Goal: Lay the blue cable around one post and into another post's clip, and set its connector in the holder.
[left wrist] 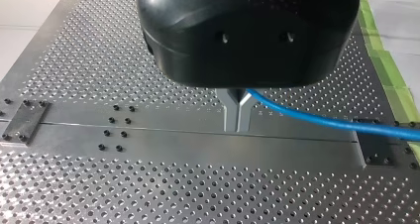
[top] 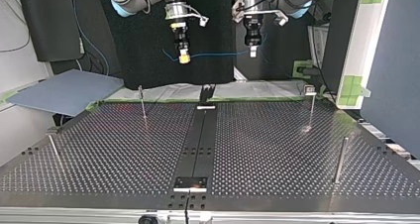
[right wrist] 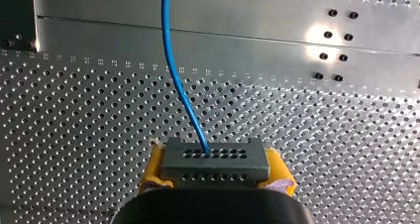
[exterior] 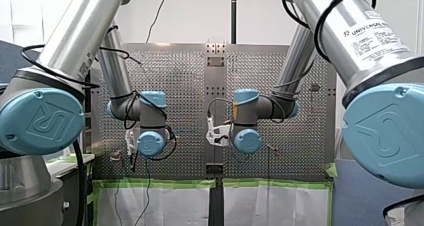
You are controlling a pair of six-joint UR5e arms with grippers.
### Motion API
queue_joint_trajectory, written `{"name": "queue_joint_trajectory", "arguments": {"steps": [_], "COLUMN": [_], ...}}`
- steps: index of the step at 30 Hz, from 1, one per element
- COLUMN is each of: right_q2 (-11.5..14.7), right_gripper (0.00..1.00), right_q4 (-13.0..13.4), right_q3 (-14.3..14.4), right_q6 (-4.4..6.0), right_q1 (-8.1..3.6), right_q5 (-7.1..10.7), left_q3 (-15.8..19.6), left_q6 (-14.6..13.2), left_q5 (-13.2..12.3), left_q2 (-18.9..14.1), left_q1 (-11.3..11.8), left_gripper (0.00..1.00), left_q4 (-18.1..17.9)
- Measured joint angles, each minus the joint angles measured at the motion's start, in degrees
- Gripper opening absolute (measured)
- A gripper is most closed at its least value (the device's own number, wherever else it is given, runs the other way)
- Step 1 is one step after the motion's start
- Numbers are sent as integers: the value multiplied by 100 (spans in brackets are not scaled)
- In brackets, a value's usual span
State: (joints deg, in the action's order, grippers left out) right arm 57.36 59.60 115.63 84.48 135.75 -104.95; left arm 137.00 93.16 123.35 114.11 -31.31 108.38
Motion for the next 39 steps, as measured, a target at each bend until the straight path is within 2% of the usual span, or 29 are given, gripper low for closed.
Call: {"name": "queue_joint_trajectory", "arguments": {"steps": [24,33,39], "right_q2": [3,9,9], "right_gripper": [0,0,0], "right_q4": [0,-1,0], "right_q3": [0,0,0], "right_q6": [0,0,0], "right_q1": [0,0,0], "right_q5": [0,0,0], "left_q3": [-11,-42,-44], "left_q6": [-8,-26,-26], "left_q5": [0,0,0], "left_q2": [7,389,461], "left_q1": [6,77,79], "left_gripper": [0,0,0], "left_q4": [-18,-52,-53]}}
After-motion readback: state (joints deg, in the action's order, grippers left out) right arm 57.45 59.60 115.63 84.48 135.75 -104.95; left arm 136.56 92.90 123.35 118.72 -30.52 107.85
